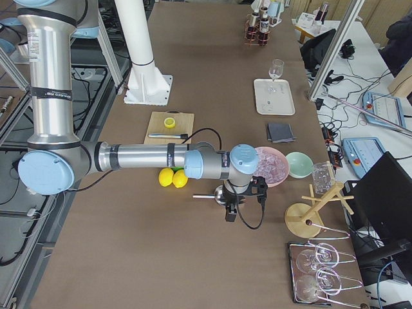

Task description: Take tea from basket to plate

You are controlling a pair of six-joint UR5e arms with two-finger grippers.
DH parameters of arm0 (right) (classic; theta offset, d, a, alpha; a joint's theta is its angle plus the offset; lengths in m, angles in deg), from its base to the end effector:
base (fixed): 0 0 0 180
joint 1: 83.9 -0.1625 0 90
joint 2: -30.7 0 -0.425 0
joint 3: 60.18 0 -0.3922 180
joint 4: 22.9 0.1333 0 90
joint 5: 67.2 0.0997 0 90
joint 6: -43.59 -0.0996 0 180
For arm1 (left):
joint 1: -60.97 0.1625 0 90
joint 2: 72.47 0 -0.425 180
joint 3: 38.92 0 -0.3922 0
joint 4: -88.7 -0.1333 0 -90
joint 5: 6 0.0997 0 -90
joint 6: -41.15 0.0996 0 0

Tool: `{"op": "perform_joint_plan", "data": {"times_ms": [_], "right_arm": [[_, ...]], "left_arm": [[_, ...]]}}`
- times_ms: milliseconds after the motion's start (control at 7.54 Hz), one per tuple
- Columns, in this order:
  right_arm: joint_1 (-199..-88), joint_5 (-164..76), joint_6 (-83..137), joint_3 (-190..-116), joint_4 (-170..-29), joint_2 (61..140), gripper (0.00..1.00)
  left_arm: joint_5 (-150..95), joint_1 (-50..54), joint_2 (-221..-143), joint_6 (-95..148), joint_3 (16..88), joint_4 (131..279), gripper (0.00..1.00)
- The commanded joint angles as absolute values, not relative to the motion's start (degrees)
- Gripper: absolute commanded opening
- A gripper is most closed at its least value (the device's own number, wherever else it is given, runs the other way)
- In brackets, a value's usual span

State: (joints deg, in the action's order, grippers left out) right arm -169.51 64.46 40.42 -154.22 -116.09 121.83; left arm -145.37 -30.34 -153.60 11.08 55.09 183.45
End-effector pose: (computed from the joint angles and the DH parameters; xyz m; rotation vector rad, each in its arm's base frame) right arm 0.0300 -0.4864 0.6424 -0.0526 -0.7252 -0.0186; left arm -0.0674 -0.4234 0.6807 -0.2183 0.8442 -0.5139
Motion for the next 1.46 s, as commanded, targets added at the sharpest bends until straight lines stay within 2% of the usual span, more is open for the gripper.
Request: {"op": "perform_joint_plan", "data": {"times_ms": [0,398,796,1326], "right_arm": [[-169.5,64.4,40.4,-155.1,-116.1,121.7,1.0],[-169.5,64.4,40.3,-155.2,-116.1,121.7,1.0],[-169.4,64.5,40.3,-155.1,-116.1,121.3,1.0],[-169.3,64.4,40.3,-154.8,-116.1,121.1,1.0]], "left_arm": [[-145.1,-31.9,-153.8,1.8,55.8,183.4,0.99],[-145.2,-31.9,-159.1,-21.2,58.6,180.7,0.99],[-143.8,-31.7,-170.9,-24.2,58.5,163.3,0.99],[-143.8,-30.4,-177.8,-39.5,57.5,161.2,0.99]]}}
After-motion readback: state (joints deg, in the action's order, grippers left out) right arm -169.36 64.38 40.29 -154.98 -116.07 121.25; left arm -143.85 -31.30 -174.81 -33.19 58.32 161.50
